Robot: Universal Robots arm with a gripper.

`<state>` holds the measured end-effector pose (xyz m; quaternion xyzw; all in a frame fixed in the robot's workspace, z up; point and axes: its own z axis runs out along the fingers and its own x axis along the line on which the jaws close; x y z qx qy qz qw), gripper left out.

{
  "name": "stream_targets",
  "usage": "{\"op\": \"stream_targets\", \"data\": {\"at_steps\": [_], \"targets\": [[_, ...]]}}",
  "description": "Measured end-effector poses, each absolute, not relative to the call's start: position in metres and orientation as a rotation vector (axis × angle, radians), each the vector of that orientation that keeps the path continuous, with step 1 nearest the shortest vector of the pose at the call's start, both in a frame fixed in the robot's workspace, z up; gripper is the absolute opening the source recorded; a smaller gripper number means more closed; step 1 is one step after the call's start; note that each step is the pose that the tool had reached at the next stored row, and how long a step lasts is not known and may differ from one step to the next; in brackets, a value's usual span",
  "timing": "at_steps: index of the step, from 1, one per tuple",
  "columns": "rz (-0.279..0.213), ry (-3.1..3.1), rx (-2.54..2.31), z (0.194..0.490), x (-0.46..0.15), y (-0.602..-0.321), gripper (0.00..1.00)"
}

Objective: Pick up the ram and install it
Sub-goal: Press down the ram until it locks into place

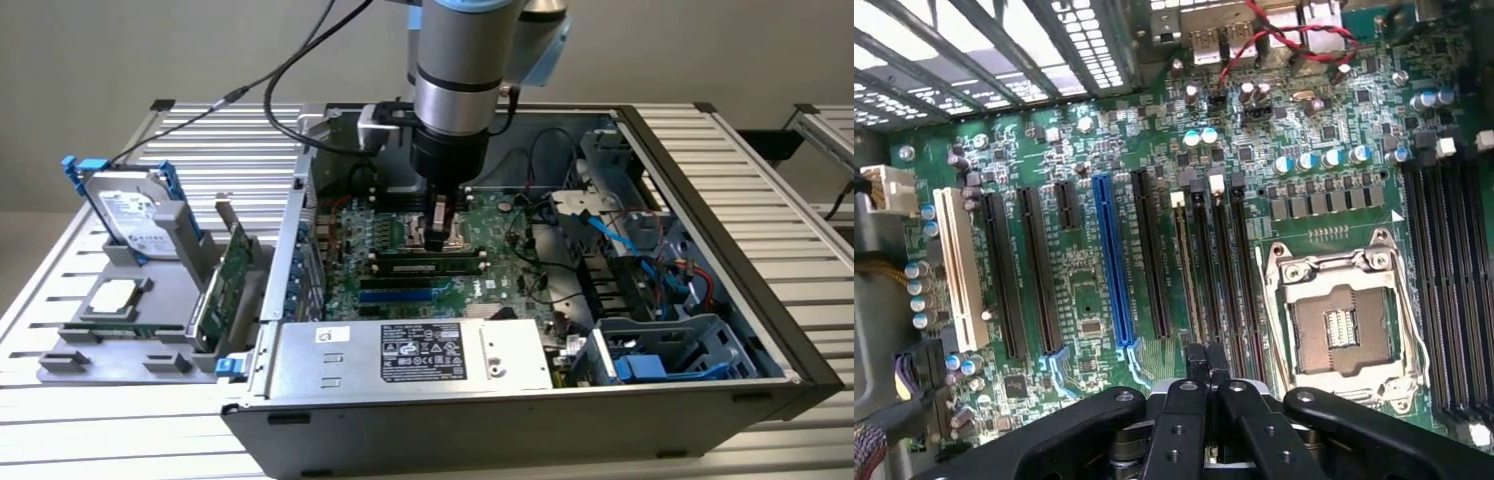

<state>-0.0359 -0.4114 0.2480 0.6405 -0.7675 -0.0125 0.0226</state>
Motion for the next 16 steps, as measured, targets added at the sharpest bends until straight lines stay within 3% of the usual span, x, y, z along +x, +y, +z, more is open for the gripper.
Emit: {"op": "stream_targets", "data": {"at_steps": [16], "targets": [[-0.048, -2.629, 1.643, 0.2474, -0.0359, -0.4114, 0.11]]}}
